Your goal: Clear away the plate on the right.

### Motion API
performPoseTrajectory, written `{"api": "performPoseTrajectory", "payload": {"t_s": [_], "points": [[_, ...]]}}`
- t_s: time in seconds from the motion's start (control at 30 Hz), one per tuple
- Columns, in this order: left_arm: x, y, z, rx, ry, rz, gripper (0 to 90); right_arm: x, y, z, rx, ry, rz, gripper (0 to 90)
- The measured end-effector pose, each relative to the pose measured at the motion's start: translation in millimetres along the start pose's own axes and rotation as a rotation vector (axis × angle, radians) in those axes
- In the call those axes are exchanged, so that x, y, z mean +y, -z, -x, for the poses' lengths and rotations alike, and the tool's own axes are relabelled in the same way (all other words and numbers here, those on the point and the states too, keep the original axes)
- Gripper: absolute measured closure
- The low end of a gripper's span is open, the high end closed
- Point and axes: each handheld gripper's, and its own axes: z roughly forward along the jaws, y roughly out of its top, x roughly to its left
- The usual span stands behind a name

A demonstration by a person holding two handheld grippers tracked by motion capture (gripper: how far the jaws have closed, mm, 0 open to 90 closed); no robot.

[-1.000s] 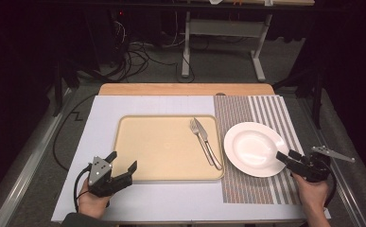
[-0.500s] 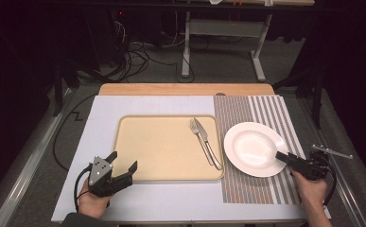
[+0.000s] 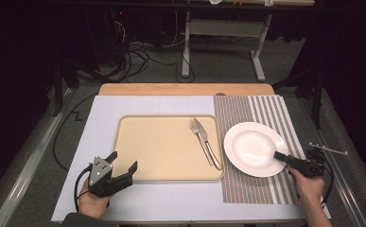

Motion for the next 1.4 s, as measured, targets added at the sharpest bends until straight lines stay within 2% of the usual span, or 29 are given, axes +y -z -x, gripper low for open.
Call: {"api": "performPoseTrajectory", "payload": {"t_s": [0.13,0.37,0.63,0.87,1.2,1.4], "points": [[0.7,0.7,-1.8,0.005,0.008,0.005,22.0,1.6,-2.6,1.3,0.01,-0.023,-0.015,63.7],[-0.5,1.3,1.6,-0.003,-0.002,0.003,22.0,2.3,-6.7,1.5,0.023,-0.062,-0.04,65.6],[-0.1,0.2,0.2,0.001,0.001,0.001,22.0,5.8,-11.0,3.8,0.04,-0.082,-0.052,68.4],[-1.0,-0.2,1.8,0.005,-0.015,0.006,22.0,9.1,-14.3,3.6,0.044,-0.094,-0.069,70.2],[-1.1,1.5,2.2,-0.008,-0.022,0.004,22.1,8.7,-13.8,8.0,0.105,-0.16,-0.088,73.9],[-1.7,0.6,3.8,-0.013,-0.033,-0.001,22.2,8.0,-12.7,7.5,0.106,-0.16,-0.091,74.3]]}}
